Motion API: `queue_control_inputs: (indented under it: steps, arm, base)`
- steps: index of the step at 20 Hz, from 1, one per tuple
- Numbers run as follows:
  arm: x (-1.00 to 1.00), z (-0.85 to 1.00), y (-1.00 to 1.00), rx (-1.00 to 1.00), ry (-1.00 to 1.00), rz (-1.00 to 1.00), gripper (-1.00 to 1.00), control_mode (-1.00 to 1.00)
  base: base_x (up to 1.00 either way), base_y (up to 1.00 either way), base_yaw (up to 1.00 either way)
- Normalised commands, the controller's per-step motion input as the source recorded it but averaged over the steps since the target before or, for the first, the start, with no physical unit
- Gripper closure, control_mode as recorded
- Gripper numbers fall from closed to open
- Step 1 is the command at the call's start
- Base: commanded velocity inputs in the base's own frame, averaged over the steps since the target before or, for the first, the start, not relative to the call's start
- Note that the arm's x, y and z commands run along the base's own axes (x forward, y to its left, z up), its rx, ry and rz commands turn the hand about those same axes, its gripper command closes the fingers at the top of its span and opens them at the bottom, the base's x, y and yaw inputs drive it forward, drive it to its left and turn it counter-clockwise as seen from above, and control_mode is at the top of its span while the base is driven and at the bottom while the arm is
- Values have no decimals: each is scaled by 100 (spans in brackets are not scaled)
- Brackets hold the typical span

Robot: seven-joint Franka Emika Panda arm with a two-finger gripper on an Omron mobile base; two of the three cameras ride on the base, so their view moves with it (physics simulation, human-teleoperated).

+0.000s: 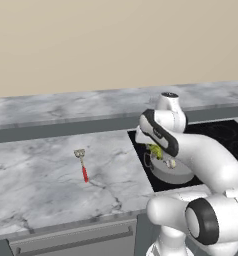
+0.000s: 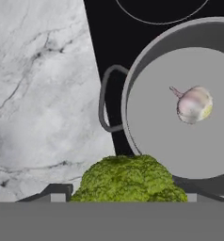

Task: Put the garlic and broccoli in the pot. Retrieve the spatula and lightly stir the vegetables in the pot.

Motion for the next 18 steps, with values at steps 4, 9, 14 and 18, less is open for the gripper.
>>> queue_control_inputs:
  steps: [4,9,14,18]
  arm:
    - [0,-2,-78,-4,6,-10,100,-100]
    - [6,-7,-76,0,7,-1,100,-100]
    - [17,-19,-62,-3,8,-5,100,-100]
    - [-7,-27,-28,-12,0,-5,100,-100]
  base:
    - [0,0,0]
    - [0,0,0]
    - [0,0,0]
    - [0,0,0]
